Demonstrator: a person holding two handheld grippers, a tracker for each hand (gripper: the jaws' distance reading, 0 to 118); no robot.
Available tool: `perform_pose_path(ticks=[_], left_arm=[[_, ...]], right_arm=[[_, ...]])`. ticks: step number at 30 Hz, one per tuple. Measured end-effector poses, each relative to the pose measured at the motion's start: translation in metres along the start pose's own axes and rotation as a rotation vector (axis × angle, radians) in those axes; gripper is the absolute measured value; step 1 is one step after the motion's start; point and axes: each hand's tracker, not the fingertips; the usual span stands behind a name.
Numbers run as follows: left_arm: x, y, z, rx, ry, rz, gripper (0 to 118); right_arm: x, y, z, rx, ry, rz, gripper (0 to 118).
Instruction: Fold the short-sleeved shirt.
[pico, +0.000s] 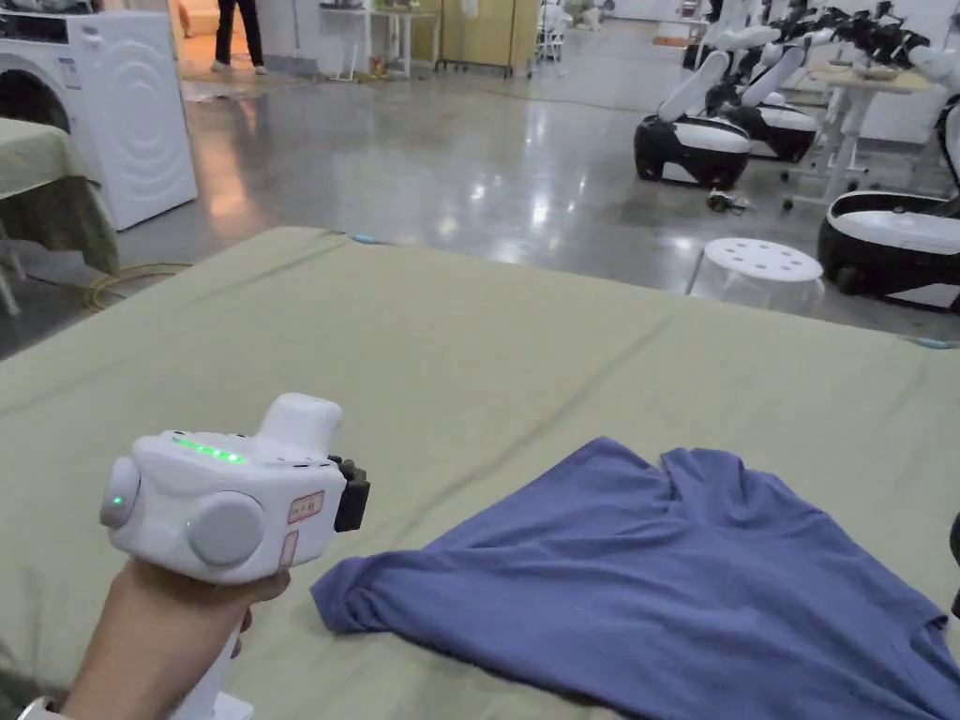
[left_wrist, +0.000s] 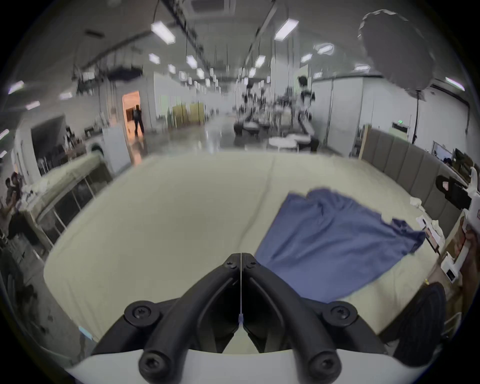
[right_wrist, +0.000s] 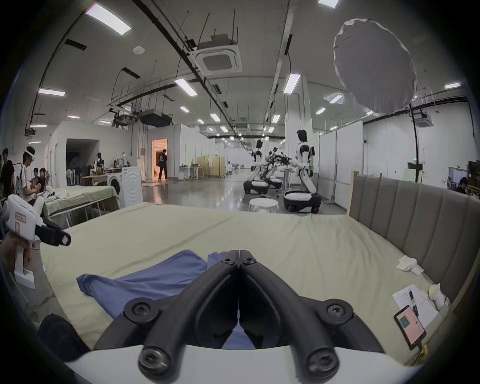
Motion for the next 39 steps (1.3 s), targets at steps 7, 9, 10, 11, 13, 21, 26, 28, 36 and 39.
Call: perform_pose_path(ticks=[7, 9, 10, 11, 13, 21, 26, 28, 36, 39], left_arm=[[-0.048, -0.043, -0.064, -0.142, 0.007, 0.124, 114], [-0.053, -0.046, -0.085, -0.158, -0.012, 0.134, 112], [-0.046, -0.048, -0.087, -0.158, -0.013, 0.125, 110], [-0.037, -0.050, -0.085, -0.162, -0.017, 0.124, 102], [-0.031, -0.049, -0.097, -0.180, -0.040, 0.120, 73], [-0.012, -0.049, -0.096, -0.175, -0.047, 0.121, 2], [0.022, -0.034, -0.055, -0.102, -0.034, 0.086, 2], [0.007, -0.024, -0.059, -0.116, -0.057, 0.107, 2], [0.006, -0.016, -0.073, -0.133, -0.033, 0.115, 2], [0.008, -0.017, -0.077, -0.133, -0.015, 0.112, 2]], right_arm=[[-0.013, -0.015, -0.028, -0.086, 0.039, -0.005, 3], [-0.013, -0.018, -0.035, -0.105, 0.040, 0.002, 3], [-0.014, -0.019, -0.039, -0.117, 0.041, 0.002, 3], [-0.012, -0.020, -0.042, -0.127, 0.040, 0.001, 3], [-0.006, -0.022, -0.050, -0.154, 0.027, 0.003, 3], [0.047, -0.024, -0.118, -0.313, -0.058, 0.021, 3], [0.069, -0.030, -0.220, -0.490, -0.064, 0.094, 5], [0.077, -0.036, -0.267, -0.566, 0.007, 0.070, 38], [0.082, -0.072, -0.370, -0.756, 0.053, 0.100, 101], [0.068, -0.083, -0.367, -0.784, 0.068, 0.194, 69]])
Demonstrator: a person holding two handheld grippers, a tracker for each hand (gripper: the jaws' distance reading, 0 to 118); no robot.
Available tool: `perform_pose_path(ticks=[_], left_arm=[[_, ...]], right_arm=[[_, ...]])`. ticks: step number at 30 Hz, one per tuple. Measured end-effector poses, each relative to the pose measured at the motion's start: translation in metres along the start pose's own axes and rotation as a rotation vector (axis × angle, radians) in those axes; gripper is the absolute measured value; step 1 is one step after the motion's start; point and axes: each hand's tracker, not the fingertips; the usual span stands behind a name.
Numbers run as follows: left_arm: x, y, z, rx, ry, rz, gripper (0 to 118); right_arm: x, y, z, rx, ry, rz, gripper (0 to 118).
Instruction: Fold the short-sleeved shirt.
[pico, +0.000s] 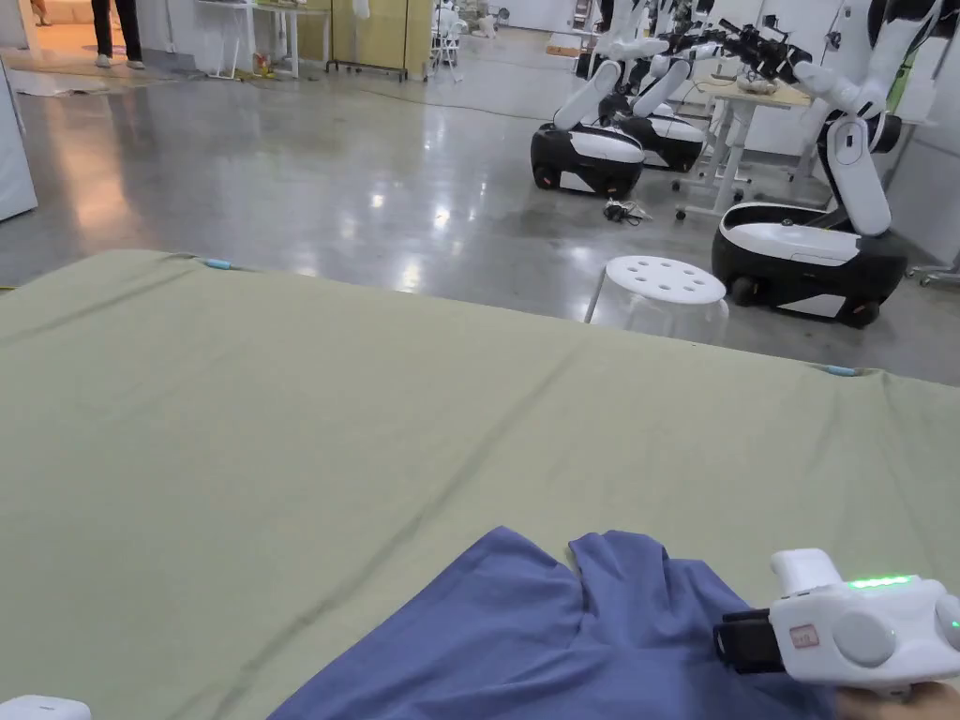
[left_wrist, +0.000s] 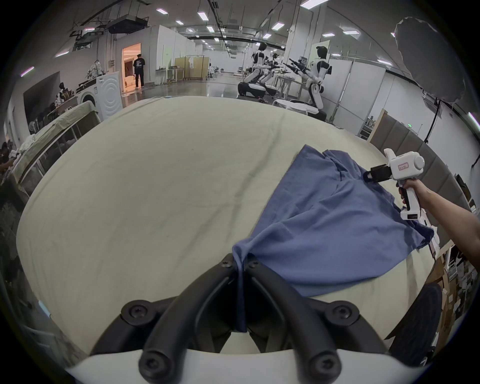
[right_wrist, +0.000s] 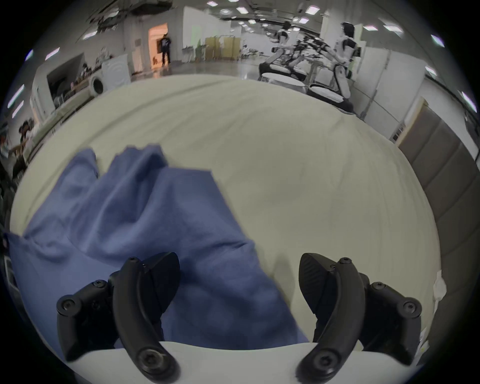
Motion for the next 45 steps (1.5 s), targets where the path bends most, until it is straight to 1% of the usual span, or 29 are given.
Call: perform_pose_path(ticks=[1, 2, 3, 4, 5, 6, 7, 8, 9, 10, 13, 14, 16, 19, 23, 27, 30, 32, 34, 37, 40, 42, 45], left_arm=[[0.000, 0.001, -0.002, -0.004, 0.006, 0.007, 2], [-0.001, 0.002, -0.003, -0.008, 0.006, 0.011, 2], [0.000, 0.003, -0.004, -0.006, 0.007, 0.010, 2], [0.007, 0.003, -0.002, -0.005, 0.013, 0.002, 2], [0.008, 0.003, -0.003, -0.003, 0.015, -0.006, 2], [0.009, 0.004, -0.004, 0.003, 0.017, -0.012, 2], [0.005, 0.003, -0.007, 0.008, 0.015, -0.014, 2], [0.002, 0.002, -0.008, 0.014, 0.015, -0.015, 2], [0.002, 0.003, -0.009, 0.016, 0.012, -0.016, 2], [0.002, 0.005, -0.009, 0.020, 0.012, -0.017, 2], [0.002, 0.006, -0.008, 0.038, -0.001, -0.020, 0], [0.002, 0.011, -0.007, 0.049, -0.011, -0.014, 0], [0.004, 0.026, -0.002, 0.097, -0.031, 0.010, 0], [0.017, 0.071, 0.013, 0.181, -0.072, 0.024, 0], [0.044, 0.147, 0.043, 0.301, -0.061, -0.048, 0], [0.070, 0.231, 0.081, 0.421, -0.050, -0.073, 0], [0.089, 0.290, 0.107, 0.508, 0.004, -0.094, 0], [0.098, 0.325, 0.123, 0.560, 0.010, -0.089, 0], [0.107, 0.359, 0.142, 0.641, 0.015, -0.087, 0], [0.117, 0.400, 0.161, 0.679, 0.041, -0.095, 0], [0.123, 0.426, 0.176, 0.718, 0.083, -0.127, 0], [0.124, 0.430, 0.177, 0.733, 0.115, -0.147, 0], [0.120, 0.416, 0.156, 0.713, 0.117, -0.146, 0]], right_arm=[[-0.004, -0.003, 0.005, 0.029, 0.033, -0.010, 41], [-0.007, -0.005, 0.011, 0.051, 0.082, -0.019, 7], [-0.017, -0.005, 0.022, 0.054, 0.052, -0.010, 7], [-0.026, -0.005, 0.030, 0.075, 0.007, 0.030, 7], [-0.029, -0.007, 0.038, 0.088, 0.027, 0.027, 7], [-0.030, -0.008, 0.047, 0.094, 0.068, 0.005, 7], [-0.032, -0.009, 0.058, 0.100, 0.079, -0.020, 7], [-0.033, -0.011, 0.072, 0.138, 0.059, -0.046, 6], [-0.032, -0.013, 0.090, 0.178, 0.068, -0.072, 6], [-0.032, -0.017, 0.110, 0.216, 0.083, -0.115, 6], [-0.029, -0.026, 0.166, 0.300, 0.052, -0.174, 6], [-0.027, -0.028, 0.182, 0.324, 0.048, -0.183, 6], [-0.022, -0.027, 0.221, 0.376, 0.025, -0.173, 6], [-0.009, -0.015, 0.278, 0.468, -0.018, -0.156, 6], [0.021, 0.014, 0.358, 0.609, -0.041, -0.212, 6], [0.048, 0.048, 0.432, 0.745, -0.127, -0.219, 6], [0.067, 0.074, 0.480, 0.845, -0.172, -0.238, 6], [0.081, 0.092, 0.503, 0.886, -0.175, -0.259, 6], [0.092, 0.110, 0.521, 0.920, -0.166, -0.272, 6], [0.100, 0.132, 0.540, 0.974, -0.181, -0.267, 6], [0.105, 0.149, 0.542, 0.978, -0.188, -0.262, 6], [0.104, 0.151, 0.530, 0.970, -0.188, -0.258, 6], [0.101, 0.146, 0.491, 0.930, -0.185, -0.255, 6]])
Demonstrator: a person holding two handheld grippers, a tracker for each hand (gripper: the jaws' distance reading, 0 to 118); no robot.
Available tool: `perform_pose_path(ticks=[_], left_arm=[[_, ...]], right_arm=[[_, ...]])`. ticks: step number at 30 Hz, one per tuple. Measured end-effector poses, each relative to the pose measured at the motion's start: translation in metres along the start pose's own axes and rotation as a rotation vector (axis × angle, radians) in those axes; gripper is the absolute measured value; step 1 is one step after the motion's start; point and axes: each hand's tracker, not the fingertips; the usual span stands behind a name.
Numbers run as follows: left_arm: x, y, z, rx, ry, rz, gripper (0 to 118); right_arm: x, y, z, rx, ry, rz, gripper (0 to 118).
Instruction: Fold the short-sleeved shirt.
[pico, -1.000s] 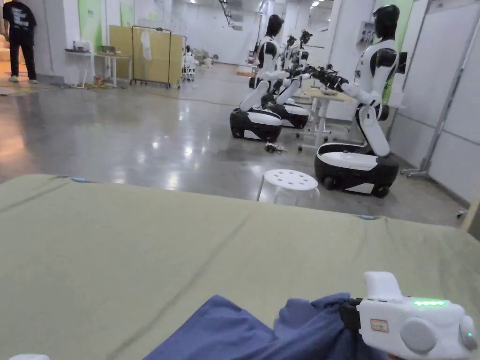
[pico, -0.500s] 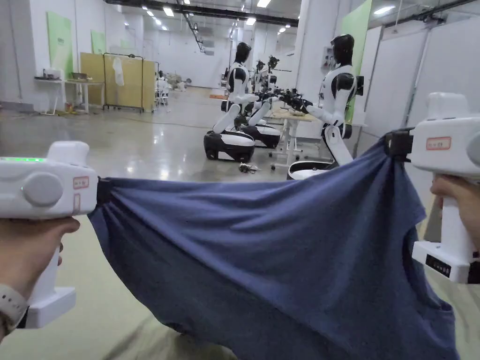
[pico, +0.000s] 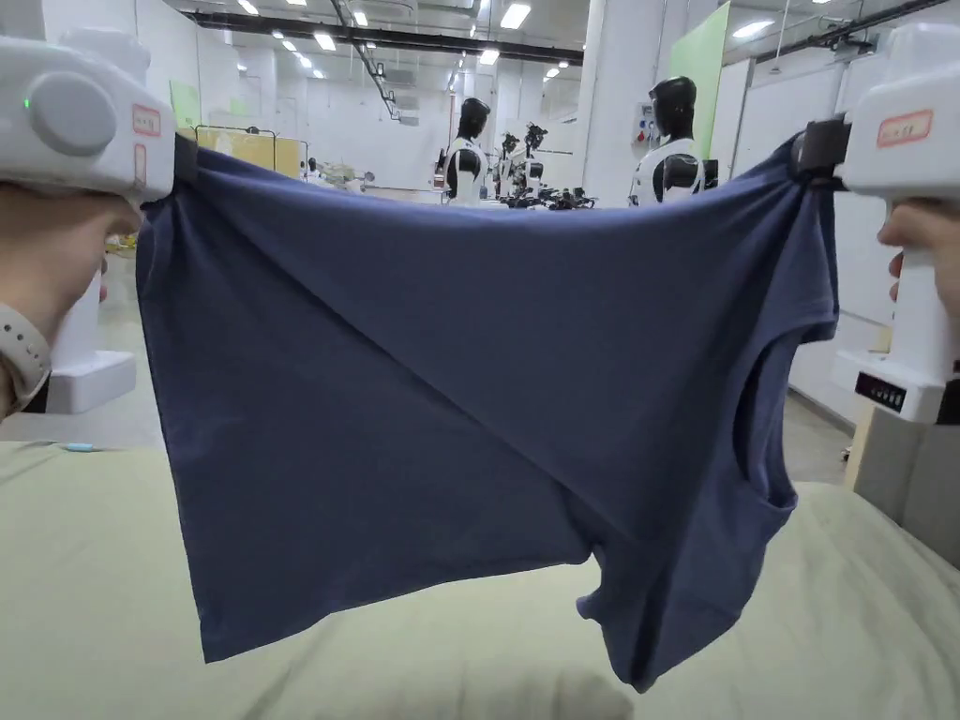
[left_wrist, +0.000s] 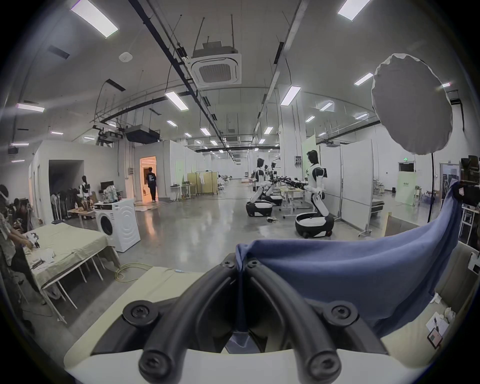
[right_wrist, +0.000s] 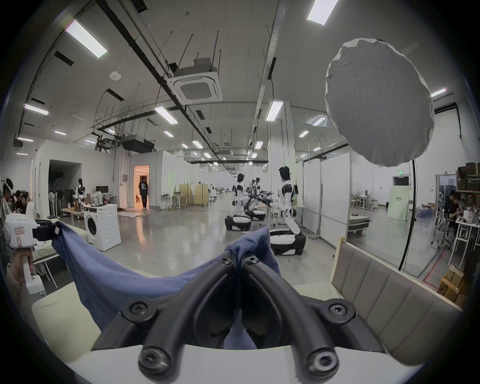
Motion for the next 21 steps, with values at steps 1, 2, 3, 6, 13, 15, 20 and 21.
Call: perform_pose_path(ticks=[1, 2, 3, 6, 13, 15, 20, 21], left_arm=[[0.000, -0.019, -0.006, -0.034, 0.000, -0.005, 0], [0.001, -0.039, -0.013, -0.069, 0.007, -0.006, 0], [0.000, -0.059, -0.019, -0.100, 0.010, -0.001, 0], [-0.003, -0.126, -0.032, -0.161, 0.017, 0.073, 0], [-0.004, -0.212, 0.022, -0.239, -0.045, 0.061, 0], [-0.008, -0.228, 0.054, -0.272, -0.069, 0.070, 0], [-0.019, -0.294, 0.134, -0.422, -0.118, 0.051, 0], [-0.020, -0.308, 0.146, -0.459, -0.124, 0.040, 0]], right_arm=[[0.000, -0.018, -0.007, -0.029, 0.007, -0.010, 6], [0.001, -0.039, -0.018, -0.069, 0.010, -0.028, 6], [0.001, -0.056, -0.024, -0.097, 0.012, -0.042, 6], [0.000, -0.119, -0.041, -0.176, -0.008, -0.084, 6], [0.008, -0.189, 0.015, -0.216, 0.035, -0.138, 6], [0.011, -0.200, 0.047, -0.235, 0.049, -0.132, 6], [0.014, -0.255, 0.137, -0.340, 0.078, -0.112, 6], [0.013, -0.271, 0.150, -0.363, 0.078, -0.116, 6]])
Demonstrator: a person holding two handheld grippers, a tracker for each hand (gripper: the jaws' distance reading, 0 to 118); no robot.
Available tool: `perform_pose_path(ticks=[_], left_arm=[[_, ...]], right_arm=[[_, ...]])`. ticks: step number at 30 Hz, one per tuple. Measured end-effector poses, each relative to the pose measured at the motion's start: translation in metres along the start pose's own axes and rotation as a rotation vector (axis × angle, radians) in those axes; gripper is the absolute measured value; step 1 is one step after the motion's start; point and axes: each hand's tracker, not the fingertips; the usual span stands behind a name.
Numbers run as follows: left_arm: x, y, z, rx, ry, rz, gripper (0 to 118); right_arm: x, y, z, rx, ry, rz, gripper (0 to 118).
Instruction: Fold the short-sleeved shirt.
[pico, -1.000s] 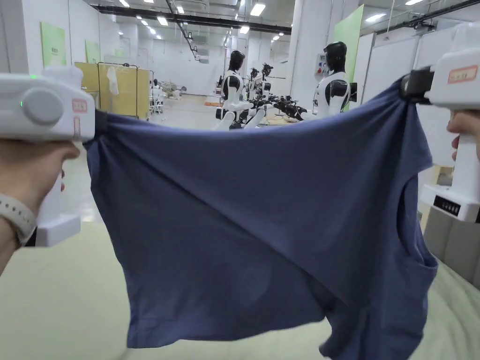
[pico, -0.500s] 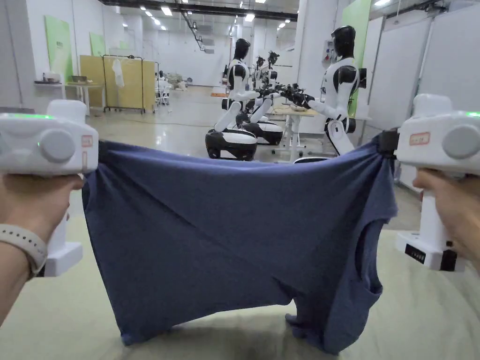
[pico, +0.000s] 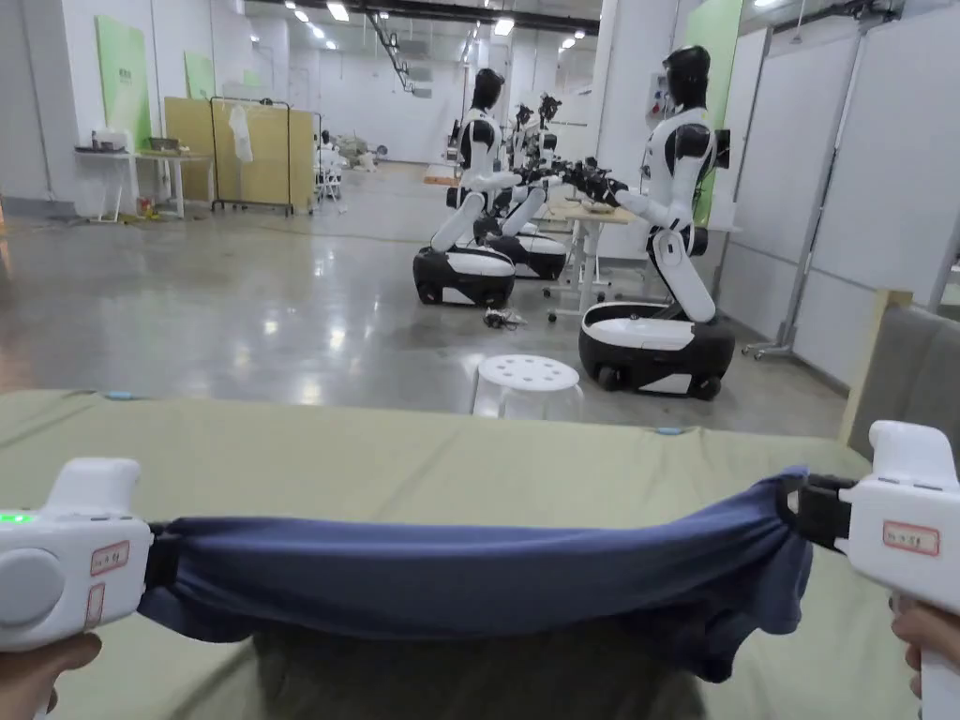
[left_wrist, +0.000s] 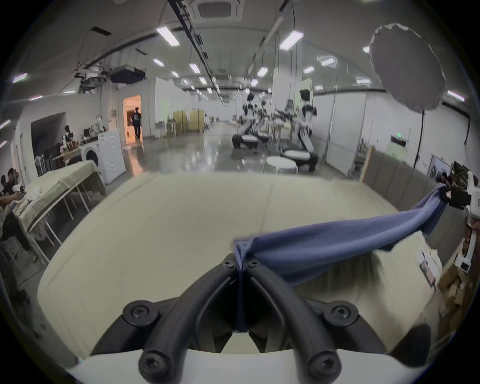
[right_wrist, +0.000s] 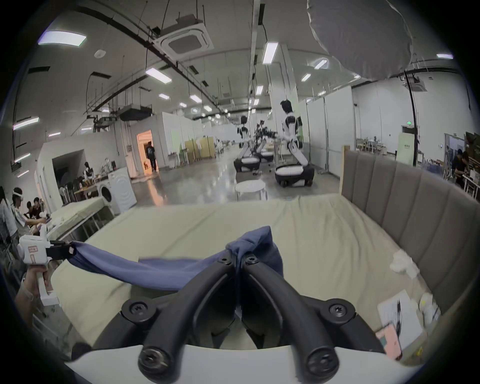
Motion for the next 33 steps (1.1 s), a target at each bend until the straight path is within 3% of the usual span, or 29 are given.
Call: perform_pose_path(ticks=[8, 11, 12, 13, 14, 15, 16, 21, 23, 24, 25, 26, 27, 28, 29, 33], left_arm=[[-0.006, -0.147, -0.003, -0.373, -0.035, 0.023, 0], [-0.008, -0.169, -0.009, -0.378, -0.017, 0.045, 0], [-0.010, -0.171, -0.008, -0.368, -0.017, 0.066, 7], [-0.012, -0.171, -0.005, -0.354, -0.016, 0.081, 23], [-0.009, -0.169, 0.002, -0.335, 0.005, 0.086, 70], [-0.008, -0.167, 0.009, -0.300, 0.033, 0.058, 103], [-0.004, -0.165, 0.024, -0.222, 0.025, 0.024, 113], [0.020, -0.155, 0.100, 0.245, 0.046, -0.026, 112], [0.030, -0.159, 0.118, 0.371, 0.128, -0.037, 112], [0.034, -0.161, 0.123, 0.395, 0.145, -0.034, 109], [0.037, -0.163, 0.127, 0.408, 0.138, -0.038, 103], [0.036, -0.165, 0.124, 0.385, 0.133, -0.040, 76], [0.038, -0.164, 0.124, 0.376, 0.137, -0.040, 33], [0.039, -0.163, 0.121, 0.346, 0.132, -0.054, 0], [0.037, -0.163, 0.111, 0.296, 0.132, -0.071, 0], [0.018, -0.163, 0.098, 0.179, 0.075, -0.037, 0]], right_arm=[[-0.007, -0.171, -0.003, -0.393, -0.029, 0.068, 7], [-0.004, -0.205, -0.010, -0.440, -0.071, 0.056, 7], [-0.001, -0.207, -0.010, -0.434, -0.073, 0.041, 10], [0.001, -0.208, -0.007, -0.420, -0.084, 0.025, 20], [0.002, -0.204, -0.003, -0.386, -0.088, 0.016, 50], [0.002, -0.198, 0.001, -0.355, -0.084, 0.012, 78], [0.000, -0.189, 0.010, -0.307, -0.076, 0.005, 96], [-0.033, -0.149, 0.079, 0.130, 0.062, -0.023, 100], [-0.048, -0.147, 0.094, 0.265, 0.034, 0.020, 99], [-0.054, -0.147, 0.097, 0.288, 0.005, 0.045, 96], [-0.061, -0.149, 0.097, 0.276, -0.019, 0.058, 80], [-0.065, -0.151, 0.095, 0.268, -0.018, 0.053, 38], [-0.067, -0.153, 0.093, 0.263, -0.019, 0.047, 6], [-0.067, -0.157, 0.087, 0.245, -0.046, 0.040, 3], [-0.068, -0.161, 0.080, 0.222, -0.081, 0.043, 3], [-0.062, -0.172, 0.070, 0.139, -0.039, -0.026, 3]])
